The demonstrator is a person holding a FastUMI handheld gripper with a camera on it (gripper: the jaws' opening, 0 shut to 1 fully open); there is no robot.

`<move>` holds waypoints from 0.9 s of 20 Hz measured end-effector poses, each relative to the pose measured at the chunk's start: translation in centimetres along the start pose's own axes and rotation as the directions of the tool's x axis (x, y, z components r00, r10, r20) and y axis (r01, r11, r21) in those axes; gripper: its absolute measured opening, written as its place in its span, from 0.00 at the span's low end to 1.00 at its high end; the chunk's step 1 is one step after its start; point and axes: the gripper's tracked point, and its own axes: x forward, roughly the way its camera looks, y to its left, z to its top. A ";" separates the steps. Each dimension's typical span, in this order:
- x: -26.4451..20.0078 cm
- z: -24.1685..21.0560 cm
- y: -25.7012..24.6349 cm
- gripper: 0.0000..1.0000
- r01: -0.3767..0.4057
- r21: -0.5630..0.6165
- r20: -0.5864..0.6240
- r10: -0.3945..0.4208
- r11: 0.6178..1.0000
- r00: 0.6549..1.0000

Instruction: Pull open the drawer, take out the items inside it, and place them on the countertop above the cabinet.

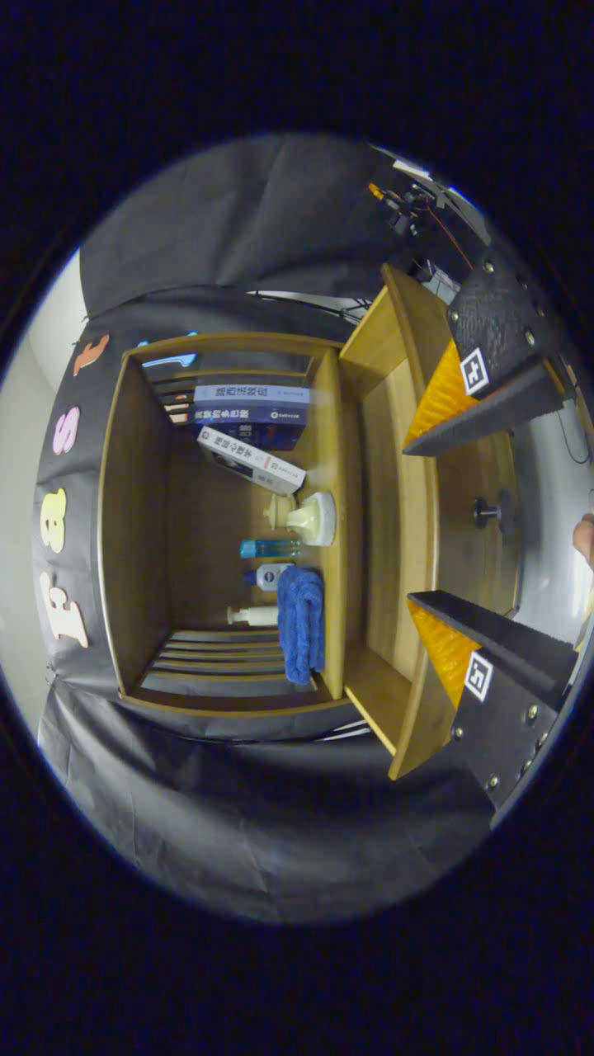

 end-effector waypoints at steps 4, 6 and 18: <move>0.8 -2.3 -0.3 0.97 -0.011 0.011 -0.029 0.011 1.000 1.000; 1.4 -3.4 -0.3 0.97 -0.021 -0.005 -0.049 0.020 1.000 0.999; 3.8 -4.5 -0.1 0.97 -0.003 -0.040 -0.065 0.000 0.999 0.998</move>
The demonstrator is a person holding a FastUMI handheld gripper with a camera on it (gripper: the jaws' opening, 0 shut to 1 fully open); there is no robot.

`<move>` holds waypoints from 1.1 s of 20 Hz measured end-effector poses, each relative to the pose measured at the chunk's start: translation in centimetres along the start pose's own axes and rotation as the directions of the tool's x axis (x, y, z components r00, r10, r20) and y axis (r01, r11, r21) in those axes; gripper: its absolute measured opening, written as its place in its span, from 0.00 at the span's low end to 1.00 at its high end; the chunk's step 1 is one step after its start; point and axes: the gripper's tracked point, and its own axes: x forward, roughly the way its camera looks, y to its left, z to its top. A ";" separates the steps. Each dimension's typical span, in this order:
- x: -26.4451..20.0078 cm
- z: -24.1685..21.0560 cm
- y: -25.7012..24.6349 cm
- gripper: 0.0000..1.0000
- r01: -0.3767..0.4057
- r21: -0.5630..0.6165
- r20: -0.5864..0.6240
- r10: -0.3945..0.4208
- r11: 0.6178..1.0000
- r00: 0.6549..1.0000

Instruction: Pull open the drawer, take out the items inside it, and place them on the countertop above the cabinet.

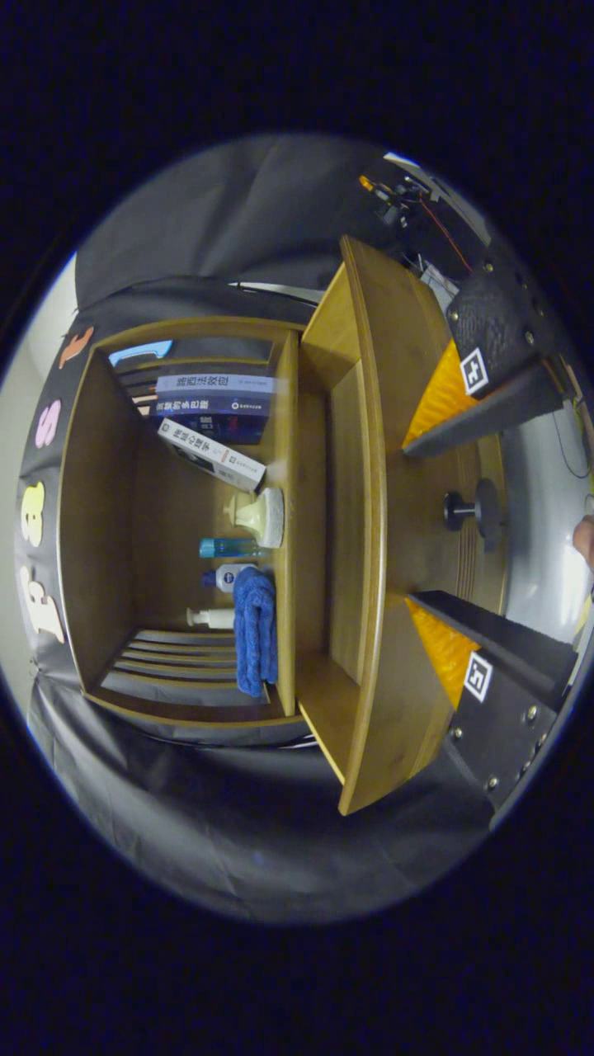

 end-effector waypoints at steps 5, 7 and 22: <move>2.5 1.2 0.0 0.98 -0.010 -0.007 0.003 0.010 1.000 1.000; 3.5 1.4 -0.1 0.99 -0.012 -0.003 0.000 0.012 1.000 1.000; 11.9 2.9 0.3 0.98 -0.038 0.065 0.009 0.038 0.997 0.999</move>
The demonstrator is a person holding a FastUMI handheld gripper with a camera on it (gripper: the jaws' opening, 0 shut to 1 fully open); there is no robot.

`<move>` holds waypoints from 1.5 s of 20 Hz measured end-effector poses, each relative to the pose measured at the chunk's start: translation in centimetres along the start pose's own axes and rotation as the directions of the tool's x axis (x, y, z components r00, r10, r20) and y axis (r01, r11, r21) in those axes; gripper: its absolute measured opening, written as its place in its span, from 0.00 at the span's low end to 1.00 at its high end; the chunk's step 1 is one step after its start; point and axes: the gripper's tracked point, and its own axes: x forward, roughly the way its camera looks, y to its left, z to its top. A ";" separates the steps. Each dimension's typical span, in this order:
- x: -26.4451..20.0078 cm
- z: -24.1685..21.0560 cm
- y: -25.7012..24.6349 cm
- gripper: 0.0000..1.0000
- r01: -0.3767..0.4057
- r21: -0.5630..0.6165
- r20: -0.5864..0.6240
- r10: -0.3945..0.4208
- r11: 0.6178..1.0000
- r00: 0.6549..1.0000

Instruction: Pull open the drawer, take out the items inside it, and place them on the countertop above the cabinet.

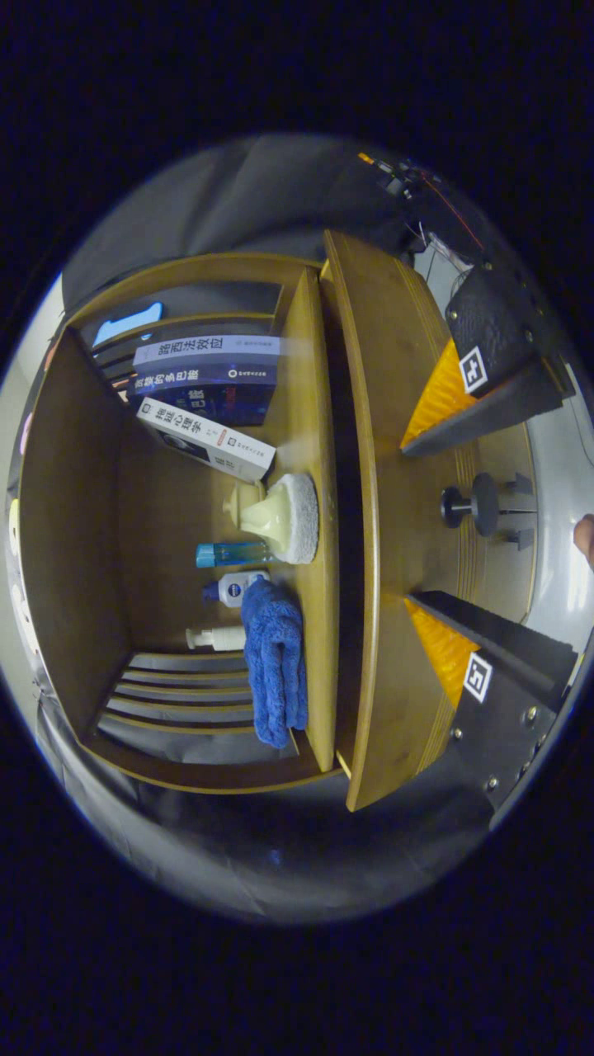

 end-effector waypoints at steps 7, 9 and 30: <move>2.4 0.3 -0.1 0.98 -0.001 0.005 -0.006 0.001 1.000 1.000; 2.6 0.3 -0.1 0.98 -0.005 0.016 -0.007 0.005 1.000 1.000; -12.6 14.8 0.4 0.99 -0.033 -0.015 0.188 0.035 0.999 0.981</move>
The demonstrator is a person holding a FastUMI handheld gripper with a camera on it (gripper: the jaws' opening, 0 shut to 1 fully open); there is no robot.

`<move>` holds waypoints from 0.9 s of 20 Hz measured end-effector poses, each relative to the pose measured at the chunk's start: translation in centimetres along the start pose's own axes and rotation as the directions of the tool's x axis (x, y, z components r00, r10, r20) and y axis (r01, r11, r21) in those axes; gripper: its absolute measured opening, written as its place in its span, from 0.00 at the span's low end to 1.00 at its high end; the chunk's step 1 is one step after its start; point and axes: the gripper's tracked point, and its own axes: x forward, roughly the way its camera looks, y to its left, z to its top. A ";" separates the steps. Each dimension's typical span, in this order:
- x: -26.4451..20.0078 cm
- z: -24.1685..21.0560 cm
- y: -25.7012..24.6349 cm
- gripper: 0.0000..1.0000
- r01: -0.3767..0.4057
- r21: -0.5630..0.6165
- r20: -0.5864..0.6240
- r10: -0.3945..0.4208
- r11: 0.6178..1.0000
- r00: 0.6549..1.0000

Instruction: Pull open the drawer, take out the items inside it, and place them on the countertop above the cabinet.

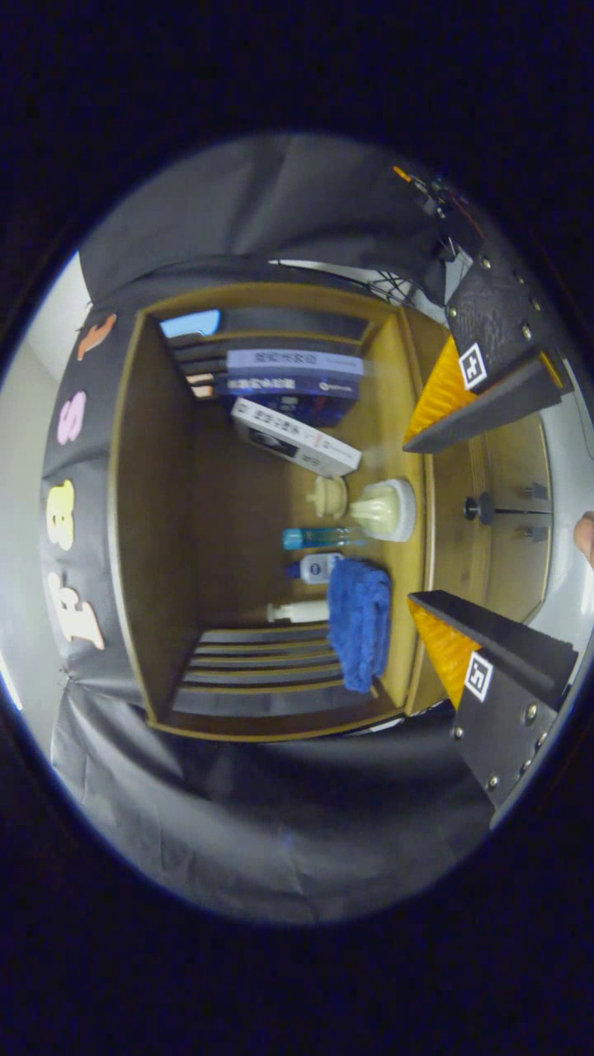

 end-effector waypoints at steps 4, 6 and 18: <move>-5.0 4.6 -1.1 0.99 0.048 0.000 0.077 -0.047 0.999 0.996; -6.8 5.8 -1.6 0.99 0.066 -0.003 0.103 -0.065 0.998 0.993; -14.1 5.7 -3.4 0.99 0.076 -0.017 0.128 -0.074 0.997 0.989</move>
